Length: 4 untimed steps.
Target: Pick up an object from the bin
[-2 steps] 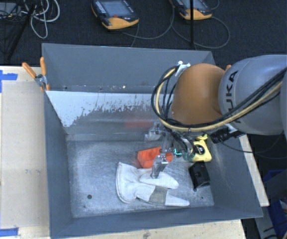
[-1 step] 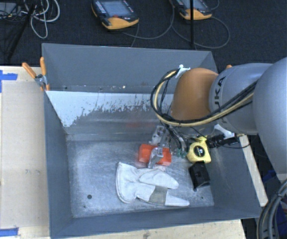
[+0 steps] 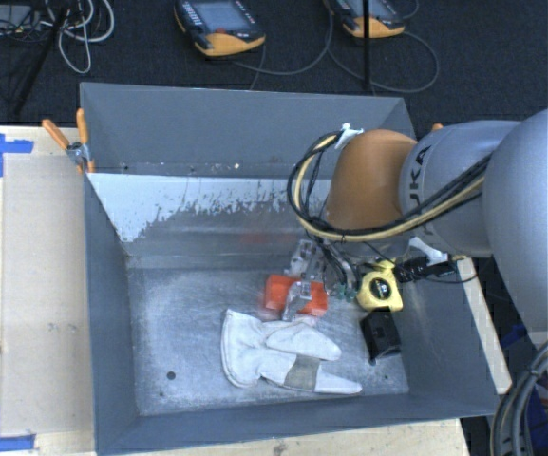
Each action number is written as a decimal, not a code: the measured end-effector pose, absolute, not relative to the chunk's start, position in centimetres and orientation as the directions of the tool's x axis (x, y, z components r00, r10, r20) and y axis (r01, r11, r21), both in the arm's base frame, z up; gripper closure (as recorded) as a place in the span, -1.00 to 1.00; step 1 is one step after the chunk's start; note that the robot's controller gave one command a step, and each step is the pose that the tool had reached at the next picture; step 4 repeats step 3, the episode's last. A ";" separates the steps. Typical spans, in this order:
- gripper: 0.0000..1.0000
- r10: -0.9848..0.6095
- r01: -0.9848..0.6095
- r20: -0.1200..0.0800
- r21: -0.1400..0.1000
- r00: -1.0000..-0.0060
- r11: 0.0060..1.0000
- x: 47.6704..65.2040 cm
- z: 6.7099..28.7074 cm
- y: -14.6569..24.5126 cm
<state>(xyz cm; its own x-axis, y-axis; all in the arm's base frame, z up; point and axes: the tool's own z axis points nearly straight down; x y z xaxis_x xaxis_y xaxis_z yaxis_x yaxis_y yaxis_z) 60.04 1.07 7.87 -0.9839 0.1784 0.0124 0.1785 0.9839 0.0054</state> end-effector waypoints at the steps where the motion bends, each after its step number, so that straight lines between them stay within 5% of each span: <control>1: 1.00 0.220 0.220 0.000 0.001 -0.975 0.975 60.8 18.6 2.0; 2: 1.00 0.220 0.220 0.000 0.000 -0.976 0.976 60.8 18.6 2.0; 3: 1.00 0.206 0.206 0.003 -0.001 -0.978 0.978 60.6 23.1 1.5; 4: 1.00 0.206 0.206 0.003 -0.001 -0.978 0.978 60.6 23.1 1.5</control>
Offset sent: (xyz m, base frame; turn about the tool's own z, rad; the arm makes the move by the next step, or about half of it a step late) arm 0.0000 0.0000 0.0000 0.0000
